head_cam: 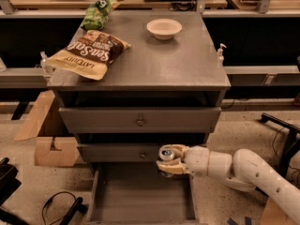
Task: Place redbull can into bottom drawer
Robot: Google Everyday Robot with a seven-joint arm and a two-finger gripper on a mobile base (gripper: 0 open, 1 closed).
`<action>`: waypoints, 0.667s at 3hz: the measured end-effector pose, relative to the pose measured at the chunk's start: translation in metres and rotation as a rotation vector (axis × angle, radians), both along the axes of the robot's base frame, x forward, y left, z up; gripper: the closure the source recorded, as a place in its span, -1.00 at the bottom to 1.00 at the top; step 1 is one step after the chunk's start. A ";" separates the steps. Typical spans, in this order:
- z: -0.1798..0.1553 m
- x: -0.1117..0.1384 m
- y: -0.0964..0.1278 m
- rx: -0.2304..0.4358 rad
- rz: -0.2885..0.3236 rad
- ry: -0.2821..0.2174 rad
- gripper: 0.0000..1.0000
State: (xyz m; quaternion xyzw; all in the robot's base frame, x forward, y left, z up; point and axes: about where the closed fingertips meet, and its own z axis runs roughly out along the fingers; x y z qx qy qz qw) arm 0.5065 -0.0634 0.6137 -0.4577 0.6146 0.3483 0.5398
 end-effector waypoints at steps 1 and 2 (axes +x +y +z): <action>-0.046 0.025 0.036 0.003 0.011 -0.008 1.00; -0.097 0.050 0.076 0.008 0.035 -0.030 1.00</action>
Offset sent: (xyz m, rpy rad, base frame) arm 0.0857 0.1263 -0.1656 0.0137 -0.0627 0.0643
